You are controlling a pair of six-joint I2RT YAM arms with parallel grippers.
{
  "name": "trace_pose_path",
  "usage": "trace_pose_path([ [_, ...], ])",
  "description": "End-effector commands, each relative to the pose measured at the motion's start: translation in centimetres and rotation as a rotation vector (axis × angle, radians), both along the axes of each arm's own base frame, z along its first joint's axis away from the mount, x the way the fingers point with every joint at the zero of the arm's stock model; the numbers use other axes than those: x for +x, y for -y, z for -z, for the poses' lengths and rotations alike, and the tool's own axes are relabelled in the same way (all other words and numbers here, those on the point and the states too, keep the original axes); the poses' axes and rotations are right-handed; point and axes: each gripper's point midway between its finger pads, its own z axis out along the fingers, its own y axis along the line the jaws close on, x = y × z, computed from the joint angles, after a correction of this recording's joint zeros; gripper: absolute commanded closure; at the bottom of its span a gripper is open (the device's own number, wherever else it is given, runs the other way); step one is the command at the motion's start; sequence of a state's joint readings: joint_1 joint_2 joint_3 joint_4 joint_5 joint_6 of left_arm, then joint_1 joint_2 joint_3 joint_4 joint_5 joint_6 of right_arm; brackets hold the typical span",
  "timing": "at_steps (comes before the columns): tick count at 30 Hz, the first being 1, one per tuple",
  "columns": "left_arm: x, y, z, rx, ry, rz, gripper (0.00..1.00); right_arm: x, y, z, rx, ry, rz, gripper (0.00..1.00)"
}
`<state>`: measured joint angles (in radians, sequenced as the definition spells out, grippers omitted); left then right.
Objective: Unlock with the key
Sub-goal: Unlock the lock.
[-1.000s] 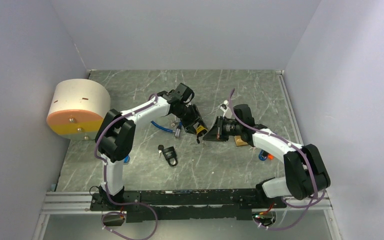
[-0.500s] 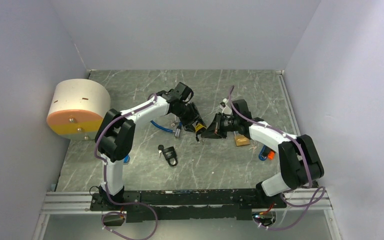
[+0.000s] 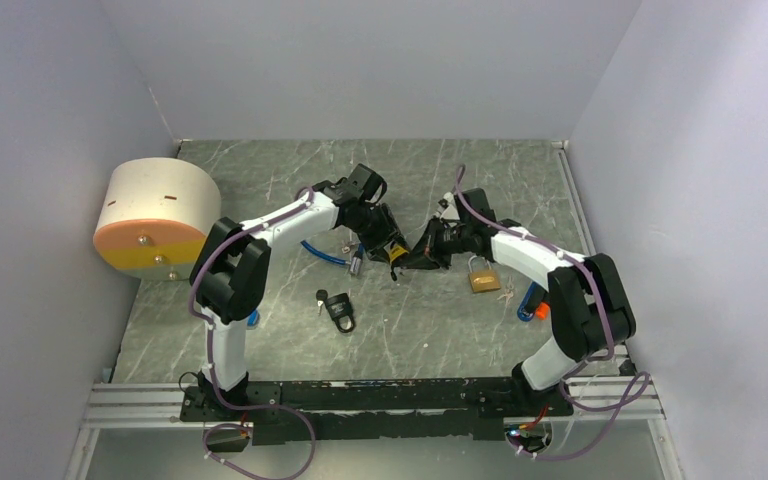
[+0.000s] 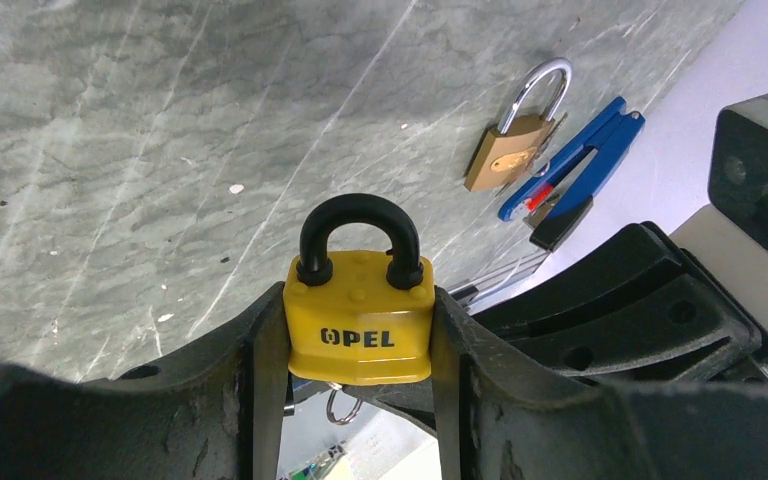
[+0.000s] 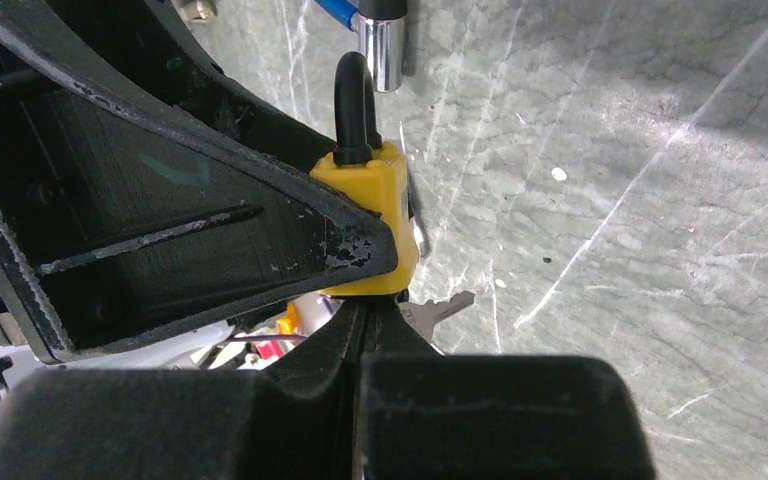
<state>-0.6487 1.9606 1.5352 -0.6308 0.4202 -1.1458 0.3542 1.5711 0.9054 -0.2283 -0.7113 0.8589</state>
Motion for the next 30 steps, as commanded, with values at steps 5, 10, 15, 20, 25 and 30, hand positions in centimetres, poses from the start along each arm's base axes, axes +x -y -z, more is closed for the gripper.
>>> trace_pose_path([
  [5,-2.1,1.9,-3.8,-0.104,-0.006,0.064,0.98,4.8,0.7,-2.0,-0.041,0.286,0.068,1.00],
  [10,0.1,-0.3,-4.8,0.012,0.142,-0.046,0.98,2.8,0.8,-6.0,0.028,0.512,-0.038,0.90],
  [15,0.7,-0.8,-6.0,0.012,0.196,-0.093,0.97,1.3,1.4,-8.7,0.053,0.653,-0.059,0.51],
  [20,0.9,-0.8,-6.9,-0.001,0.214,-0.108,0.97,-0.2,1.8,-9.3,0.082,0.690,-0.045,0.48],
  [25,1.1,-0.5,-7.9,-0.030,0.240,-0.109,0.97,-1.3,2.2,-8.4,0.075,0.684,-0.041,0.47],
  [30,0.9,0.0,-8.2,-0.064,0.229,-0.102,0.97,-1.3,1.8,-7.5,0.080,0.646,-0.067,0.56],
])
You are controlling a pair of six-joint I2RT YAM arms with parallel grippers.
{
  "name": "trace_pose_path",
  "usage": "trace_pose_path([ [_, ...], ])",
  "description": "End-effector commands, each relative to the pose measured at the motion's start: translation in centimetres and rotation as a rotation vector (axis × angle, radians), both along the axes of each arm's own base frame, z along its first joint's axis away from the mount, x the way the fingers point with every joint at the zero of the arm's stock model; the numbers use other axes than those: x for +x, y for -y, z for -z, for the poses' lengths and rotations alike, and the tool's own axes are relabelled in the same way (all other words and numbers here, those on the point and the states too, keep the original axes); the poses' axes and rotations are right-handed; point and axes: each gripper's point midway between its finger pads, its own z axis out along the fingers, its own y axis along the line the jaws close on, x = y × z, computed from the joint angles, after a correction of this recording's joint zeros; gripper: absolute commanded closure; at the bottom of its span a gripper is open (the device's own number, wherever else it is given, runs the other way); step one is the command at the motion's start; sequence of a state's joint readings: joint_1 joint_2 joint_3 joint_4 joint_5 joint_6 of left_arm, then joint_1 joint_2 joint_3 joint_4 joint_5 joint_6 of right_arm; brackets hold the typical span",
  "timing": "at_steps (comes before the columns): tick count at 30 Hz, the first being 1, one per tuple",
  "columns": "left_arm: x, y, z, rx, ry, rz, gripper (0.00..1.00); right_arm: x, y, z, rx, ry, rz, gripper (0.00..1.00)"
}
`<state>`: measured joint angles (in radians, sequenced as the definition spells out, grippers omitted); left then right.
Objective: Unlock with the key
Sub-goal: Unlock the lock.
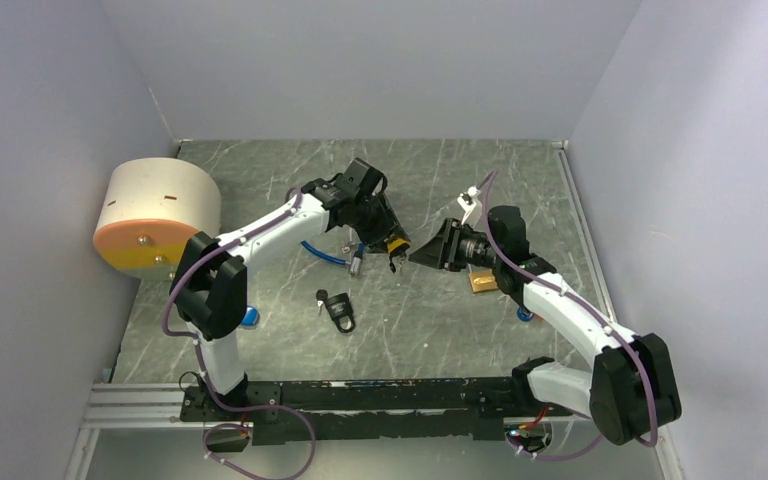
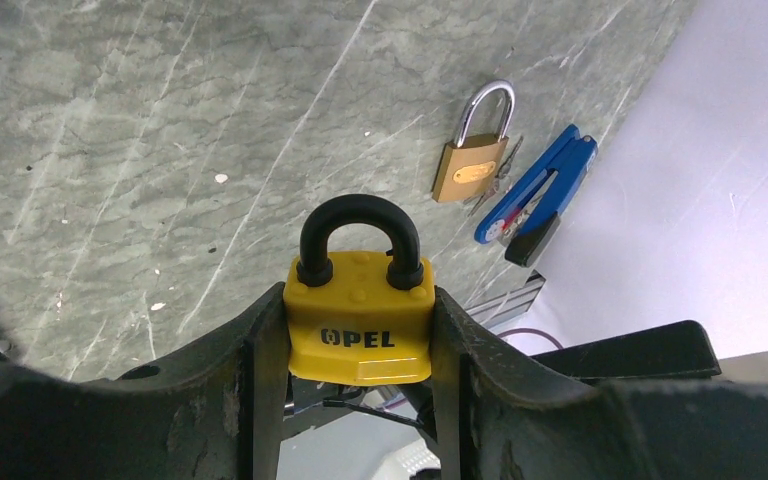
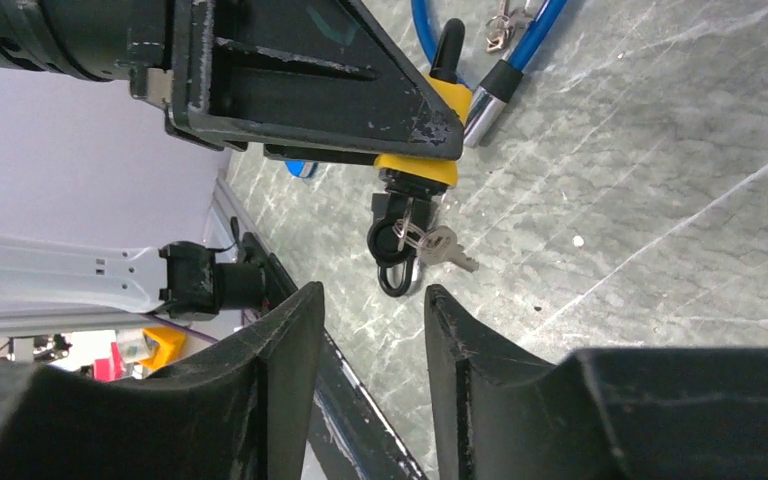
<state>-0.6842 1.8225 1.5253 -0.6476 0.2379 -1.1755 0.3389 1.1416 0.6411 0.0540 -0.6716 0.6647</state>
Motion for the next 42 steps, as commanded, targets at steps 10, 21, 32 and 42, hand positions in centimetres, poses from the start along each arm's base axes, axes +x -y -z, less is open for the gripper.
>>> trace_pose_path([
  [10,0.0,1.3,-3.8,-0.126,0.050,-0.002,0.97,2.4,-1.4,-1.2,0.028,0.043,-0.032,0.68],
  [21,0.1,1.7,-4.1,-0.151,0.042,-0.002,0.97,3.1,-1.8,-0.7,0.018,0.039,-0.047,0.81],
  [32,-0.2,2.5,-4.7,-0.198,0.016,0.007,0.97,4.8,-2.0,-0.3,0.005,0.010,0.000,1.00],
  [42,-1.6,4.2,-5.4,-0.277,-0.088,0.058,0.98,8.6,-2.8,-1.7,-0.070,-0.009,0.127,1.00],
])
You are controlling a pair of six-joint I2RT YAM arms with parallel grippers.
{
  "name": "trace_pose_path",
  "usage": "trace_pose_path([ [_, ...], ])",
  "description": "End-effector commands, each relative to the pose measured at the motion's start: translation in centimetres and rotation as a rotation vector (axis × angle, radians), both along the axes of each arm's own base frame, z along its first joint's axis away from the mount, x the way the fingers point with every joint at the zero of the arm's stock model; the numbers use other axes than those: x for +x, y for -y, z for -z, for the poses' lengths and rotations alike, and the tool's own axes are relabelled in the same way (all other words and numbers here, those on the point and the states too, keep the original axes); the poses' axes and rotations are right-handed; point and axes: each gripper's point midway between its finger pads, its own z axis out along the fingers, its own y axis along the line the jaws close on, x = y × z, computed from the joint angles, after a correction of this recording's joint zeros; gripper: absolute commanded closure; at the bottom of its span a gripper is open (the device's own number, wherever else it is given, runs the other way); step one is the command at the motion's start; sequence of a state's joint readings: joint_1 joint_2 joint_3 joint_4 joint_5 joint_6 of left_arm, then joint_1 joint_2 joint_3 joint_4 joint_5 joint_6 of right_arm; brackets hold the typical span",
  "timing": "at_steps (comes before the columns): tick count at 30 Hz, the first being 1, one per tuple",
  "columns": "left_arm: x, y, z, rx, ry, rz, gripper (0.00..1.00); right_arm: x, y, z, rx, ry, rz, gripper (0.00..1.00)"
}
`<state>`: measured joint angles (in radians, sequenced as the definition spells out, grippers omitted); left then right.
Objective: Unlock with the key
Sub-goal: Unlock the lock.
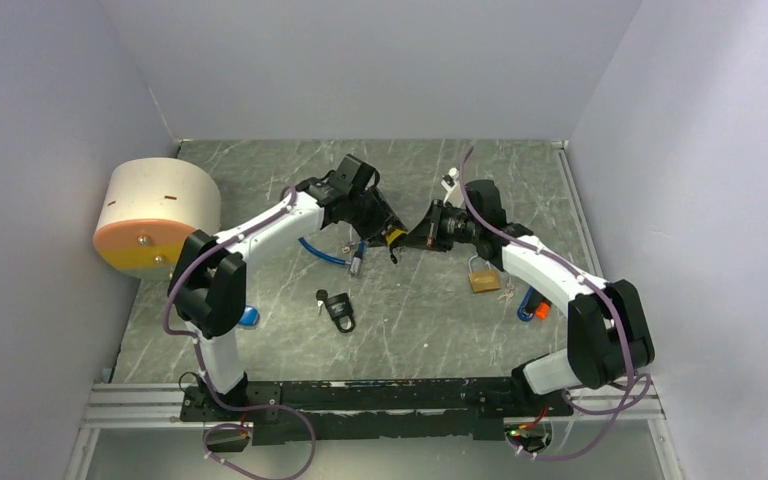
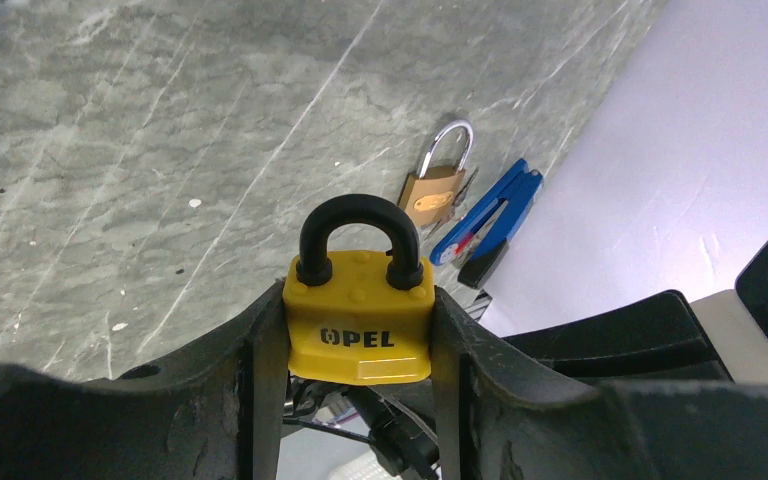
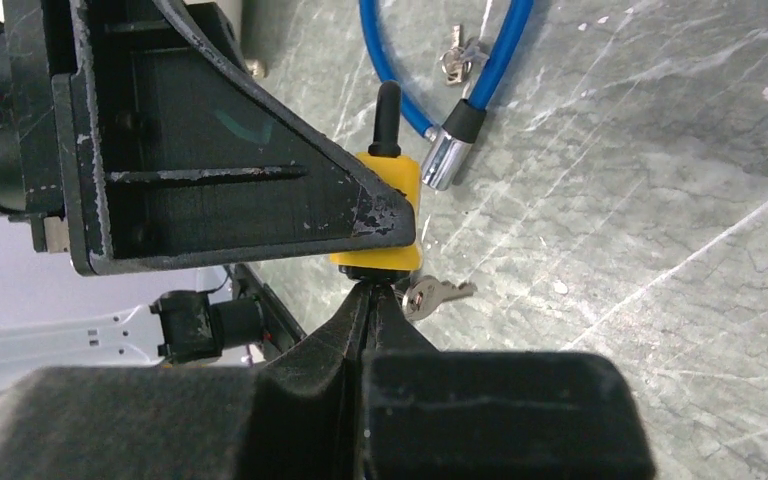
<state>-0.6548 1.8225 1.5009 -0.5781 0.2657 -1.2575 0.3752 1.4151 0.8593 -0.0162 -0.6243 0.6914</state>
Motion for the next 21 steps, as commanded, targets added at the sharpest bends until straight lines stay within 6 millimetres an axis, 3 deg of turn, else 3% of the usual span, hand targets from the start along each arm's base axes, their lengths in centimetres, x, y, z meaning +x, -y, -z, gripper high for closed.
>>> trace_pose_path([
  [1,-3.2,4.3,-5.3,-0.223,-0.057,0.136,0.97,4.5,-0.5,-3.1,-0.029,0.121,0.117,1.00],
  [6,-2.8,4.3,-6.7,-0.251,-0.002,0.133,0.97,4.2,-1.3,-2.2,0.021,0.055,0.115,1.00],
  [9,-2.0,3.8,-7.8,-0.249,0.106,0.117,0.97,3.1,-1.1,-4.3,0.160,0.018,0.114,1.00],
  [14,-0.9,3.2,-10.3,-0.287,0.347,0.134,0.97,1.3,1.2,-9.4,0.472,0.019,0.170,1.00],
  [21,-0.6,3.4,-15.1,-0.433,0.600,0.180,0.97,-1.1,2.4,-13.0,0.757,-0.025,0.193,1.00],
])
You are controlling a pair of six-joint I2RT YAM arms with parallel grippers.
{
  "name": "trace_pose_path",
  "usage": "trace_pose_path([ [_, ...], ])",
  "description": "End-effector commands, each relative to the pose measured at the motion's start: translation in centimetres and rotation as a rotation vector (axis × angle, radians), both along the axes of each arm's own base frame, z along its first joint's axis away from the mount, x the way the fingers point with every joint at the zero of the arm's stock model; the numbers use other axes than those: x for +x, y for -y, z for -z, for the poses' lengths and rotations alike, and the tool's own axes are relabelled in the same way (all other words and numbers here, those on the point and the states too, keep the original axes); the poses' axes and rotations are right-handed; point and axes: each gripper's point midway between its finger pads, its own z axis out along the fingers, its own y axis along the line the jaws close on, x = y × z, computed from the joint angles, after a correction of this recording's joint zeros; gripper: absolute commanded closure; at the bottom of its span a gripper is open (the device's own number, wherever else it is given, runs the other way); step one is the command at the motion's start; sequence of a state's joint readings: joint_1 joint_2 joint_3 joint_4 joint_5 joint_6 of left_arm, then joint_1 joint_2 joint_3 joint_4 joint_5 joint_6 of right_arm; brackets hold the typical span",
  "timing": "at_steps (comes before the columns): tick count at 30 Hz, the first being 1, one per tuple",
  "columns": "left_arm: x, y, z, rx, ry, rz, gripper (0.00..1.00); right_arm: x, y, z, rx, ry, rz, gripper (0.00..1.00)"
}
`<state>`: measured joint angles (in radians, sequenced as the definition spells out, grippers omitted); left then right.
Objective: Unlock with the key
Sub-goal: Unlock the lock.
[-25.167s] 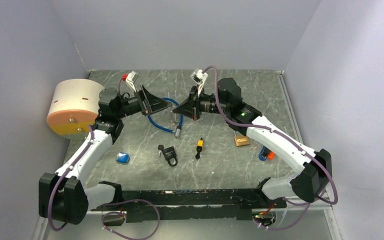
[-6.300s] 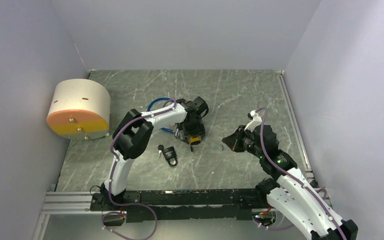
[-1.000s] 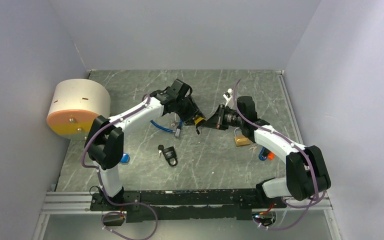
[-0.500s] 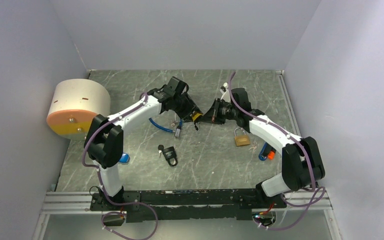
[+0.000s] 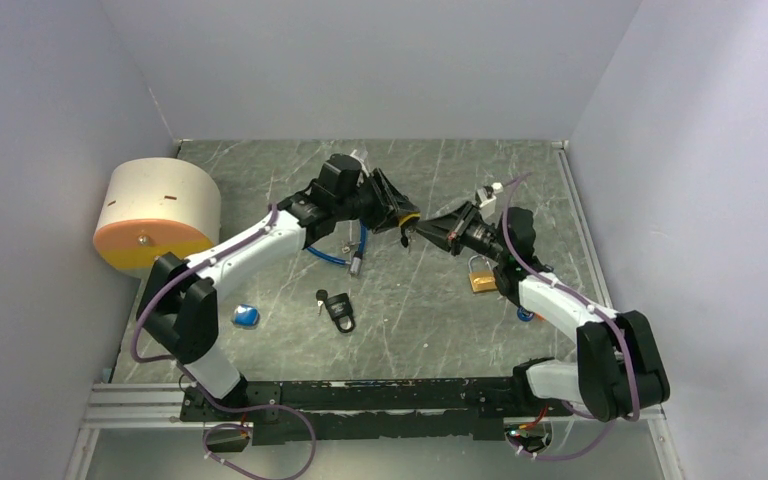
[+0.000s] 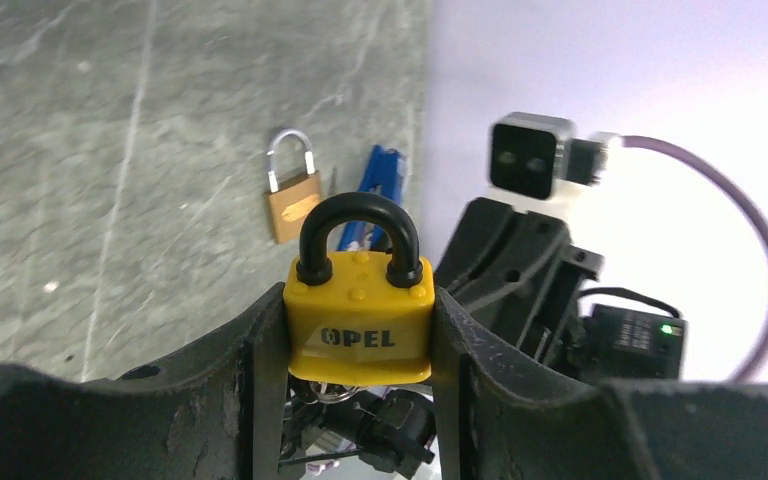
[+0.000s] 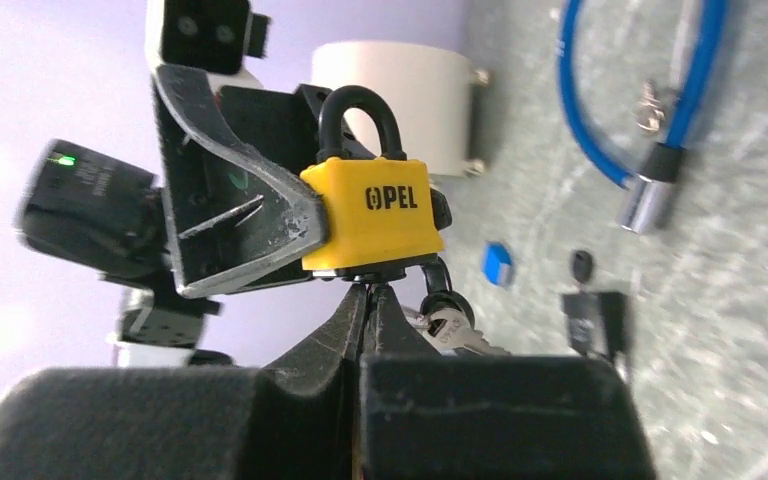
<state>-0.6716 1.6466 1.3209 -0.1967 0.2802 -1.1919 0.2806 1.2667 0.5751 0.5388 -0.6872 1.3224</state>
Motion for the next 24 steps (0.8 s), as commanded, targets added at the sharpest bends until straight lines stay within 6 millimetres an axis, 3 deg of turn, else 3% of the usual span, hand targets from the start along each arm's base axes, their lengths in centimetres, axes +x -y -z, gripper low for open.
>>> trace_pose_path([
  [1,-0.8,1.9,-8.7,-0.219,0.286,0.114,0.97,-0.9,0.9,-7.8,0.306,0.141,0.039,1.00],
  [11,-1.5,1.5,-11.3,-0.368,0.404,0.139,0.97,-1.4,1.1,-8.1,0.348,0.171,0.016,1.00],
  [12,-1.5,1.3,-11.2,-0.346,0.420,0.141,0.97,-1.4,1.1,-7.7,0.311,0.186,0.016,0.92],
  [13,-1.5,1.0,-10.8,-0.310,0.430,0.140,0.97,-1.6,1.3,-7.7,0.270,0.213,0.021,0.76],
  [15,-1.5,0.4,-10.2,-0.238,0.468,0.138,0.97,-1.7,1.5,-7.1,0.142,0.273,0.028,0.59],
  [17,-1.6,0.0,-9.6,-0.173,0.489,0.169,0.97,-1.6,2.6,-6.7,0.001,0.342,0.092,0.51],
  [19,-1.9,-0.3,-9.2,-0.114,0.517,0.214,0.97,-2.0,3.9,-7.8,-0.099,0.460,0.153,0.45],
  [24,-3.9,0.0,-10.7,-0.108,0.698,0.388,0.98,-2.5,5.6,-10.8,-0.261,0.609,0.221,0.32],
])
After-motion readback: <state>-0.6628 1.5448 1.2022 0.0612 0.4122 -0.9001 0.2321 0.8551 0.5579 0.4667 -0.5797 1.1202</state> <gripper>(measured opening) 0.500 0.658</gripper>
